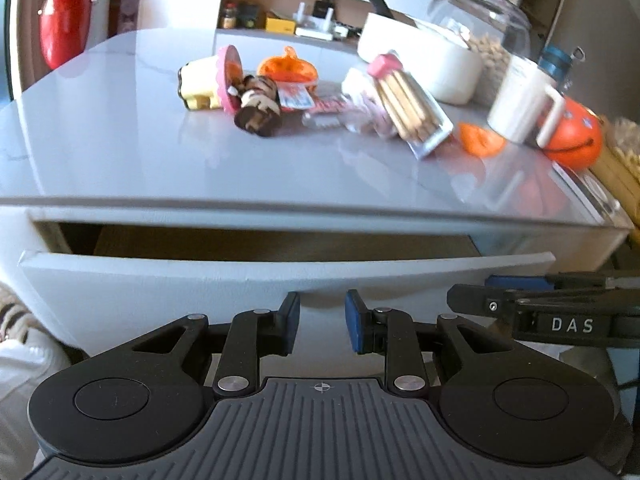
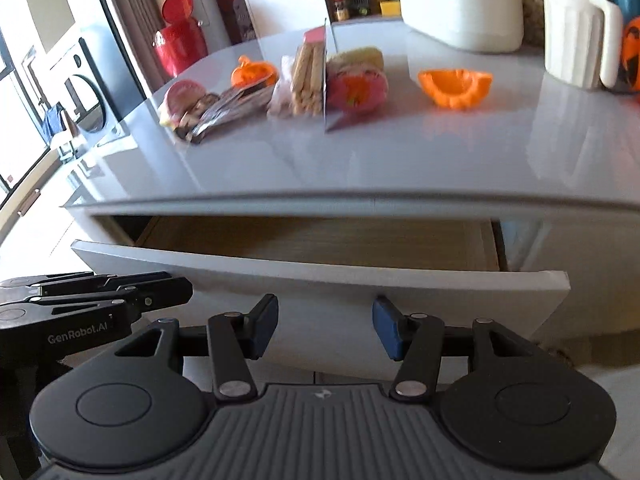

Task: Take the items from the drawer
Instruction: 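Push the drawer closed with both tools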

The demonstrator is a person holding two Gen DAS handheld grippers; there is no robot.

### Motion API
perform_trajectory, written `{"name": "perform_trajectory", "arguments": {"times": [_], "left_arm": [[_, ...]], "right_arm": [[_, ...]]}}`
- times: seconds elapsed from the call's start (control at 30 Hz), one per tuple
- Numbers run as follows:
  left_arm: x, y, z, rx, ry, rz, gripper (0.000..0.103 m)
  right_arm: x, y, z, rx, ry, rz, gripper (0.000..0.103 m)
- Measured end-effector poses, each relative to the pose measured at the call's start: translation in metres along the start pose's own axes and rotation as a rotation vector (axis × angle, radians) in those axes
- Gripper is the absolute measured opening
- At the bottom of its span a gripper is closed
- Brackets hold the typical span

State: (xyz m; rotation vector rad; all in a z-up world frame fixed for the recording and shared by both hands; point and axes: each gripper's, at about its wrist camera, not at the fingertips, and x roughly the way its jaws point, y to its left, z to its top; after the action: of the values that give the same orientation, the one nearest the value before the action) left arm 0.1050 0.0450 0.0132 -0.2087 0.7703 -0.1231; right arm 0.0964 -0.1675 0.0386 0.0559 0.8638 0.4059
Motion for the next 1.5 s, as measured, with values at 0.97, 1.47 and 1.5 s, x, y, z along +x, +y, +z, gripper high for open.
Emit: {"name": "perform_trajectory", "arguments": {"times": [0.97,1.47,1.5], "left_arm": [[-0.098,-0.059,-0.038,0.148,-0.208,0.001,0.058],[-0.106,-0.051,-0.079,0.106,-0.179,0.043,0.058],[-0.106,-0.050,-0.080,0.106,-0.176,0.042,0.058]], "right_arm": [[-0.093,-0.004,-0.047,0.107,-0.121,-0.005,0.056],[-0.105,0.013,-0.094,0.022,-0.250,-0.076,0.060],[-0.105,0.016,-0.094,0.009,-0.250,-0.079,0.060]]}}
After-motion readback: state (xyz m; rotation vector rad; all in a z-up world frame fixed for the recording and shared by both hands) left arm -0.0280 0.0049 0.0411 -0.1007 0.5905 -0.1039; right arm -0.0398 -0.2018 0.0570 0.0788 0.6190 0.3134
